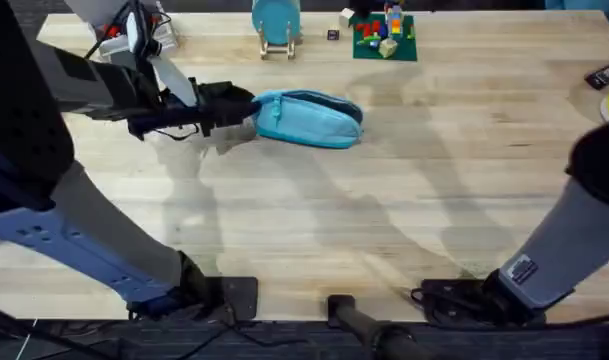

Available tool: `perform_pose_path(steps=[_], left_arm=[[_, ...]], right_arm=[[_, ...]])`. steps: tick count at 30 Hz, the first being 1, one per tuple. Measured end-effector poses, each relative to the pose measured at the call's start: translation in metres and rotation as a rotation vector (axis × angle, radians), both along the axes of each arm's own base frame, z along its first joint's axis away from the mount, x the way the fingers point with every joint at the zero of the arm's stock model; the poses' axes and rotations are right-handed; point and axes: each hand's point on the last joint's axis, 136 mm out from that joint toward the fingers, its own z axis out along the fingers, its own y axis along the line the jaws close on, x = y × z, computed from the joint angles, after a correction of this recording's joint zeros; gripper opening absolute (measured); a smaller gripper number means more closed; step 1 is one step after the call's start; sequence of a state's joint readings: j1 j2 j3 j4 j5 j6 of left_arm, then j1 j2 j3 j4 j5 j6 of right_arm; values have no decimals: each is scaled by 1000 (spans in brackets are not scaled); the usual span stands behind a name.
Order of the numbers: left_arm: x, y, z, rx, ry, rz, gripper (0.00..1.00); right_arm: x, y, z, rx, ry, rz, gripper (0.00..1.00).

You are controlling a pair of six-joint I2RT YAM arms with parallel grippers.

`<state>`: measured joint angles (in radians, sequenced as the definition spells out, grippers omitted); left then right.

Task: Unzip the bag, pick up the pens from the table one at a time and place them inside, then zip the bag closed.

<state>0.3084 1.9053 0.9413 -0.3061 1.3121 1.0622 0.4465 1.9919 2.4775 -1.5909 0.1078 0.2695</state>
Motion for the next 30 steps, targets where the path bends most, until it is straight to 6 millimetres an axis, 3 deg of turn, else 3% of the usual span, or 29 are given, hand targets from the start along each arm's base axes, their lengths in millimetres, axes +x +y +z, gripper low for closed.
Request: perform_pose_path(steps=[11, 16, 19, 26, 30], left_arm=[[0, 0, 0, 0, 0, 1, 42], [0, 0, 0, 0, 0, 1, 42], [0, 0, 0, 0, 0, 1, 42], [0, 0, 0, 0, 0, 1, 42], [0, 0, 0, 3, 1, 2, 41]], right_arm=[[-25, -12, 39, 38, -76, -4, 996], [-30, -14, 47, 52, -95, -11, 996], [-34, -13, 39, 41, -69, -9, 995], [-47, -12, -7, -5, 43, -14, 995], [-54, -18, -23, 19, 21, -44, 996]])
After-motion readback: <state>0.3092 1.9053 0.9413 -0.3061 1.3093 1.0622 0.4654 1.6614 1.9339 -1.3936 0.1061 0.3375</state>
